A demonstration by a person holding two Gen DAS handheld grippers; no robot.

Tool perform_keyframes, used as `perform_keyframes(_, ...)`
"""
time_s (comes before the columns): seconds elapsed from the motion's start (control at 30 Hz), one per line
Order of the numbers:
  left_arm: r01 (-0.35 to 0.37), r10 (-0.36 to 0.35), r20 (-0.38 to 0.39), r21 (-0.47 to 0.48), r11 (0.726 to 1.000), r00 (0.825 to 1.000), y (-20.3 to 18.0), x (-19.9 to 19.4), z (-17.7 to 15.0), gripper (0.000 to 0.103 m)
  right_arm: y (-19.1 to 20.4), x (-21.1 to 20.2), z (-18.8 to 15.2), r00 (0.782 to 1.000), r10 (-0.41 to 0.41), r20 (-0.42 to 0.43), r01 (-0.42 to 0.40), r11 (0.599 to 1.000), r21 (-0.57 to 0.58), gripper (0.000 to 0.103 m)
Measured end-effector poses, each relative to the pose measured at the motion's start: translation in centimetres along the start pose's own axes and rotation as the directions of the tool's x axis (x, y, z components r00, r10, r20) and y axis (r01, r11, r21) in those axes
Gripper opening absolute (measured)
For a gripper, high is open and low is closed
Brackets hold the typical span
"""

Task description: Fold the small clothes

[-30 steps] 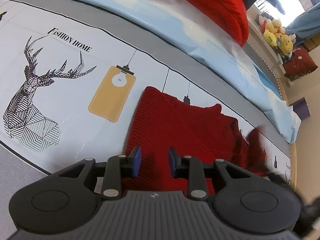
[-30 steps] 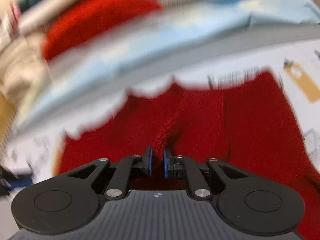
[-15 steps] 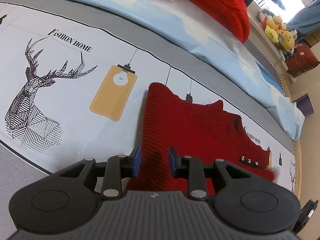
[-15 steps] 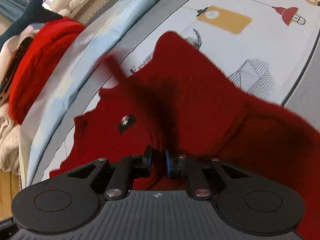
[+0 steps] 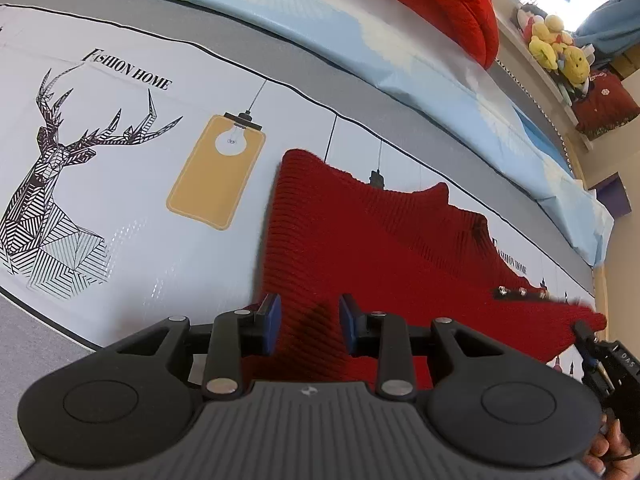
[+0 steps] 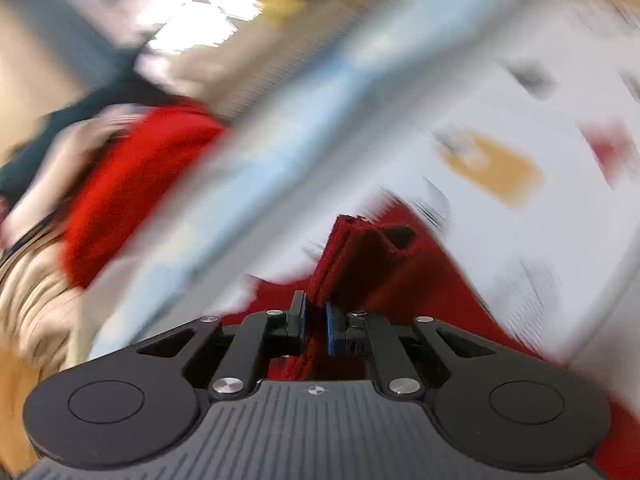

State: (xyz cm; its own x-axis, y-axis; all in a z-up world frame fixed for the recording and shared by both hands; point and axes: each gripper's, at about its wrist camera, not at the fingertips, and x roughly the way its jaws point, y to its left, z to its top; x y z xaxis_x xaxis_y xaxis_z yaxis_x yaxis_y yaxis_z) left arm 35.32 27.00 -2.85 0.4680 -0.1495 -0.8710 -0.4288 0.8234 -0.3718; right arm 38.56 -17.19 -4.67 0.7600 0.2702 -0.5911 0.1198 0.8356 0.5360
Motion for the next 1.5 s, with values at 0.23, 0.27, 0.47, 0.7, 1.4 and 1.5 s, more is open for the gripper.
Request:
perform_keyframes(0.23, -0.005, 0.005, -0.007, 0.014, 1.000, 1.000, -0.2, 0.2, -0.1, 0.035, -2.1, -1.4, 1.1, 0.937, -0.344, 0.062, 0.339, 0.938, 0.071, 0.022)
perform_keyframes(0.27, -0.006, 0.006, -0.007, 0.016, 1.000, 1.000, -0.2, 0.3, -0.1, 0.035, -2.3, -1.6, 1.3, 0.942, -0.330, 0.066, 0.325, 0.942, 0.080, 0.022)
perform_keyframes(0.47, 0.052, -0.055, -0.068, -0.054, 0.997, 0.996, 1.8, 3.1, -0.8, 0.036, -3.3, 1.7, 0.4, 0.975, -0.130, -0.179, 0.152, 0.981, 0.120, 0.038)
perform_keyframes(0.7, -0.055, 0.053, -0.060, -0.036, 0.998, 0.997, 2.5, 3.1, -0.7, 0.021, -4.0, 2.9, -0.2, 0.949, -0.176, -0.264, 0.211, 0.971, 0.114, 0.043)
perform_keyframes(1.4, -0.084, 0.002, 0.334, 0.231, 0.969, 0.942, -2.8, -11.2, -5.8, 0.037, -2.9, -8.4, 4.0, 0.987, -0.136, -0.088, 0.133, 0.990, -0.036, 0.050)
perform_keyframes(1.5, -0.092, 0.005, 0.357, 0.228, 0.969, 0.934, -2.7, -14.6, -7.8, 0.037, -2.1, -12.5, 4.5, 0.995, -0.094, -0.037, 0.091, 0.993, -0.075, 0.050)
